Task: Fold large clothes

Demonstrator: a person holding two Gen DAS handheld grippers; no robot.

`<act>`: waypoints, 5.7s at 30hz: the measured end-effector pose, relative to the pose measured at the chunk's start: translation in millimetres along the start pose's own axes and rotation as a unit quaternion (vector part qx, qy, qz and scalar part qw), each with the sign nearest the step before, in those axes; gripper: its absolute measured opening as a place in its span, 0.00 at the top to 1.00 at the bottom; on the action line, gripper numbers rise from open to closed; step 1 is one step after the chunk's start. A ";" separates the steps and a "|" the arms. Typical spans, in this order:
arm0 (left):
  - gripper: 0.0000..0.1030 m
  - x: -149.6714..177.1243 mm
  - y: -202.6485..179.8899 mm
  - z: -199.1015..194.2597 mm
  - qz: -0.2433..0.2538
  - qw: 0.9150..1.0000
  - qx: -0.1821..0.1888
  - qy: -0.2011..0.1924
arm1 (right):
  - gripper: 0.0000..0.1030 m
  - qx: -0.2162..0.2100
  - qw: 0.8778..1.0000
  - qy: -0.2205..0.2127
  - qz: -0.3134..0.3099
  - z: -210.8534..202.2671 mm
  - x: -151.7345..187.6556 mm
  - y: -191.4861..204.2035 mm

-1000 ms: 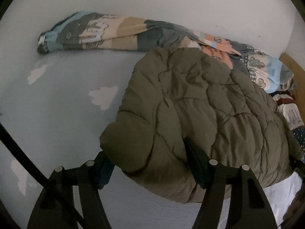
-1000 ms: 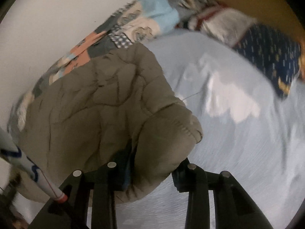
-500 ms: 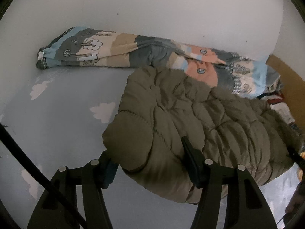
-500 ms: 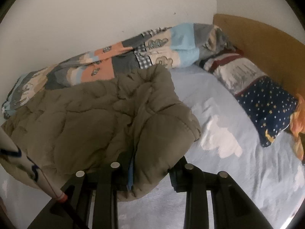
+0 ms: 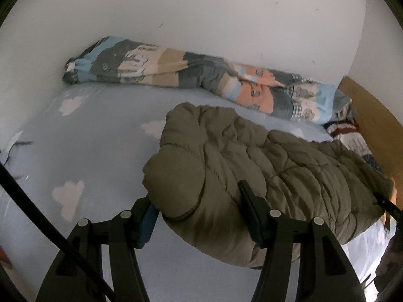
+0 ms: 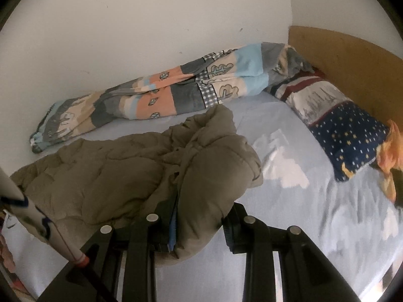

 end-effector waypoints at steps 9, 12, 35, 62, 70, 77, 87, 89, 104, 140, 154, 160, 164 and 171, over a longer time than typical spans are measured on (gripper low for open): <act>0.40 77.1 23.0 7.5 -0.054 0.994 0.025 0.087 | 0.69 -0.008 0.996 0.062 0.057 -24.9 67.7 -34.3; 0.33 97.1 37.8 24.0 -0.108 0.983 0.053 0.139 | 0.66 -0.009 0.988 0.115 0.104 -6.7 86.4 -57.8; 0.31 60.3 -59.7 21.4 0.066 0.997 -0.030 0.034 | 0.55 -0.017 0.993 0.018 0.114 -46.6 62.5 -61.2; 0.20 68.0 -143.9 85.7 0.148 0.986 0.012 0.078 | 0.55 -0.060 0.995 0.074 0.010 17.4 77.0 43.7; 0.18 68.9 -143.4 96.0 0.154 0.982 0.016 0.105 | 0.51 -0.016 0.988 0.154 -0.019 64.3 103.1 49.6; 0.18 7.6 -127.3 57.9 0.121 0.993 0.006 -0.004 | 0.51 -0.057 0.990 0.126 0.029 45.3 71.8 38.2; 0.18 -32.1 -85.5 142.6 0.083 0.993 -0.057 0.057 | 0.45 -0.026 0.997 0.054 0.047 84.5 2.4 26.3; 0.18 -28.9 -80.8 164.0 0.071 0.993 -0.047 0.084 | 0.45 -0.012 0.997 0.060 0.046 105.3 -3.2 26.4; 0.11 -27.4 -88.4 125.1 0.051 0.997 -0.037 0.052 | 0.39 0.005 0.995 0.094 0.017 127.6 5.0 40.0; 0.08 96.1 -63.3 42.5 0.051 0.984 -0.133 0.104 | 0.27 -0.005 0.987 0.159 0.003 31.3 118.6 27.9; 0.08 124.6 -53.7 22.4 0.020 0.985 -0.091 0.143 | 0.29 0.029 0.986 0.154 0.052 2.6 133.0 -28.0; 0.08 132.4 -55.5 -11.2 0.011 0.996 -0.069 0.055 | 0.27 0.001 0.994 0.102 0.039 -26.1 126.1 -15.8; 0.08 145.6 -59.9 -11.8 0.028 0.996 -0.060 0.052 | 0.27 -0.019 0.996 0.081 0.038 -52.2 132.9 -18.3; 0.08 139.2 -60.3 0.0 0.045 0.993 -0.093 0.049 | 0.27 -0.003 0.997 0.068 0.032 -61.8 128.0 -20.1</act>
Point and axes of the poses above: each gripper's, at about its wrist camera, not at the fingertips, and z roughly the way its jaws point, y to its left, x to its underside, the point moved 4 cm from there along z, roughly the way its jaws point, and after that the axes turned 10 degrees about z, right-handed, at the moved point
